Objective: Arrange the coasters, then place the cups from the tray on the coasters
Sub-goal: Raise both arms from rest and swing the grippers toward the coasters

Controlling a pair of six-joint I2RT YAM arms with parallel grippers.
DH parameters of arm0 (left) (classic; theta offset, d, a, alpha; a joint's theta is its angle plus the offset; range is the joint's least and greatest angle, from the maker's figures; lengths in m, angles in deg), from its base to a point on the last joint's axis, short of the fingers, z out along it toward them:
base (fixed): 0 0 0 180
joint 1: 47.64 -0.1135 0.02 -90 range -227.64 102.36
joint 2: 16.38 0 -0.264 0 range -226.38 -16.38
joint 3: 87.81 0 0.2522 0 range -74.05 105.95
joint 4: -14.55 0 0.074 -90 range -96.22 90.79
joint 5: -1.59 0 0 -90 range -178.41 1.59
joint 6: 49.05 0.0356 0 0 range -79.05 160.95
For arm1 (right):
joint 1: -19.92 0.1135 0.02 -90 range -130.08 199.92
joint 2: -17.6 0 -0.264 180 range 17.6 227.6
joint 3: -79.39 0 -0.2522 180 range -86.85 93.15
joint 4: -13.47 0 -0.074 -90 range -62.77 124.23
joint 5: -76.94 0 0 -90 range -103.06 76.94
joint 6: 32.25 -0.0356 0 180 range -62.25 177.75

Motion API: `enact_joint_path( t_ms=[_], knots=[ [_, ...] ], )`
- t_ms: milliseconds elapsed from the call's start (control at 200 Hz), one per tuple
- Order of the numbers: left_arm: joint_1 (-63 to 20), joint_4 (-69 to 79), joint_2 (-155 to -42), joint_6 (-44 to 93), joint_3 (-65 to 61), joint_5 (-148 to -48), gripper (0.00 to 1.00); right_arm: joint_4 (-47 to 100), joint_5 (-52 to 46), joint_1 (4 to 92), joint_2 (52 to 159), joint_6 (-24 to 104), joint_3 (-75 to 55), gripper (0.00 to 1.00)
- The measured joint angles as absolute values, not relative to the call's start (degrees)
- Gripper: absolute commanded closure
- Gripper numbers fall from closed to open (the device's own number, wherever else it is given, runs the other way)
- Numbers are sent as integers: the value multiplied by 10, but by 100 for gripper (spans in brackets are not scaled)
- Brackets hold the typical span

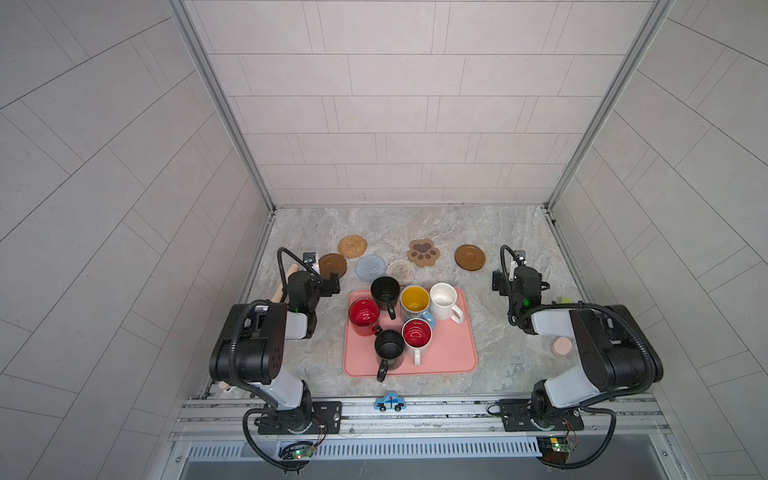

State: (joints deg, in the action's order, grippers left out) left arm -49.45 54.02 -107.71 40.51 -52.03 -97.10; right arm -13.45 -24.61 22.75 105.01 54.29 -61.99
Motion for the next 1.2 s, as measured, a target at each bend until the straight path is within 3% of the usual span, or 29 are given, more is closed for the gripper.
enact_joint_path(
  t_ms=[470,625,846,1011,1201],
  knots=[
    [-495,503,-1057,403,-516,-975,0,-119,-246,228,1041,551,-617,1],
    [-495,252,-935,356,-392,-979,0,98,-253,228,981,548,-491,1],
    [-473,52,-853,264,-200,-964,0,348,-268,234,940,480,-257,0],
    [-460,-30,-861,191,-183,-992,0,491,-271,256,932,414,-204,0],
    [-416,-108,-917,135,-183,-988,0,588,-254,275,926,344,-226,0]
  ],
)
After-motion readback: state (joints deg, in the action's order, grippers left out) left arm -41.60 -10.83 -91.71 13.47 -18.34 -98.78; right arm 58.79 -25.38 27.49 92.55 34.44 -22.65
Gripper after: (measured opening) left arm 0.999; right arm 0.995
